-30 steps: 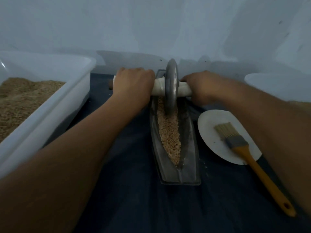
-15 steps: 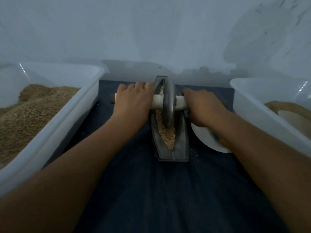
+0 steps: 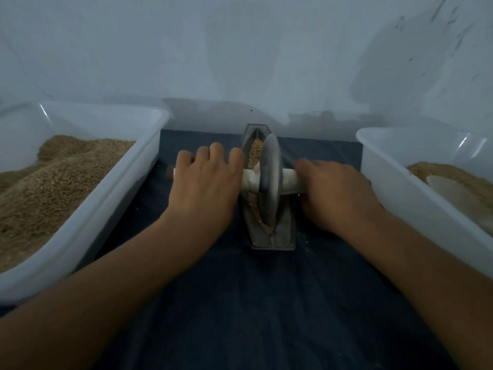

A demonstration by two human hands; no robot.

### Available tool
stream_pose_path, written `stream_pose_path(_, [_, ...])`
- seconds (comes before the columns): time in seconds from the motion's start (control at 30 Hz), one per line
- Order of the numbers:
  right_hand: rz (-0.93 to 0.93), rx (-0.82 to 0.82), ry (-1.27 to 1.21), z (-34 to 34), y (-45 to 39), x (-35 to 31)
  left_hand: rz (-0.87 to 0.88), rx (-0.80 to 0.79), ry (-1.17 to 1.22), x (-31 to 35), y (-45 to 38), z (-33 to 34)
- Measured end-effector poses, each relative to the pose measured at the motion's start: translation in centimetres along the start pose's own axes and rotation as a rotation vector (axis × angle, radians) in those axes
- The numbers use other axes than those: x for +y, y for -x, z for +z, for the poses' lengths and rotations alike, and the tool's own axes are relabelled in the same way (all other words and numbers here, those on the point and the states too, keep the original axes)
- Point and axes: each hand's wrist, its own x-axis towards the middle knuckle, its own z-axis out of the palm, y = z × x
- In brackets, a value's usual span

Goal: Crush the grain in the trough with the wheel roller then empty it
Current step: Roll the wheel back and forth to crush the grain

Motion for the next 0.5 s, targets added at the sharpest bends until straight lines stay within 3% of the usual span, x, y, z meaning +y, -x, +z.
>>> stream_pose_path(0.2, [-0.002, -0.088, 0.005, 2.3, -4.2, 1.0, -0.023, -0.048, 0.079, -0.9, -3.2, 2.8])
stream_pose_path(0.5, [0.050, -0.253, -0.057, 5.0, -11.3, 3.6, -0.041, -0.080, 0.012, -1.5, -9.6, 5.2])
